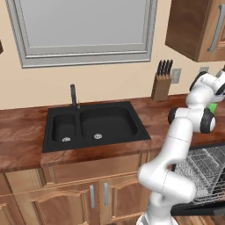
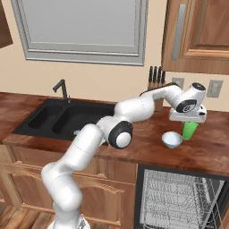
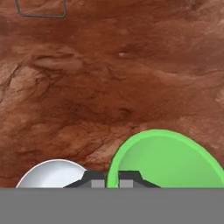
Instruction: Pick up the cup and bowl from the counter, place them in the dishwasher, and close the dishwasher door.
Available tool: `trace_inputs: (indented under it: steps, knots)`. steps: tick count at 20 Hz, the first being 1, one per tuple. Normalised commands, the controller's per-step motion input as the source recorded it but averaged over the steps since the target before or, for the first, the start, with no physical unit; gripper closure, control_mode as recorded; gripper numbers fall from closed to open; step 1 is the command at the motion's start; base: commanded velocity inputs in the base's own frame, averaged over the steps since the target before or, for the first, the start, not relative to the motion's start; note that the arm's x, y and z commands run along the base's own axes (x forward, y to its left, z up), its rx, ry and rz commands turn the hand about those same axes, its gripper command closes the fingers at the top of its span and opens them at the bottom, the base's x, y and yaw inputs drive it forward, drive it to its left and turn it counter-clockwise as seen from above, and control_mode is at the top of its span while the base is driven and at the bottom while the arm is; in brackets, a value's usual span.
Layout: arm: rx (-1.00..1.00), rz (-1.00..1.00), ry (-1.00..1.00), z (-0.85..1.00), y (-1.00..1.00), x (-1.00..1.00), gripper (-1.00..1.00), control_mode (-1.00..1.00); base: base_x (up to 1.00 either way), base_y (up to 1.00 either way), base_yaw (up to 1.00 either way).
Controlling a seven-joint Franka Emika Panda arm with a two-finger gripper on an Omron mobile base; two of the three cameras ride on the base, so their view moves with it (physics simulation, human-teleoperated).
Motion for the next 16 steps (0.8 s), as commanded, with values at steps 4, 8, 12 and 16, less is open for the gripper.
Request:
trace_inputs:
  steps: [4, 8, 12, 16]
  knots:
    - [-0.19, 0.03, -0.09, -0.08, 0.88, -0.31, 1.0, -1.0, 0.0, 0.0, 0.0]
    - [-0.22, 0.05, -0.09, -0.23, 0.79, -0.3, 1.0, -1.0, 0.0, 0.0, 0.0]
    - [-0.23, 0.02, -0.11, -0.06, 0.43, -0.33, 1.0, -1.0, 0.0, 0.0, 0.0]
    - [-0.24, 0.0, -0.18, 0.01, 0.01, -0.43, 1.0, -1.0, 0.0, 0.0, 0.0]
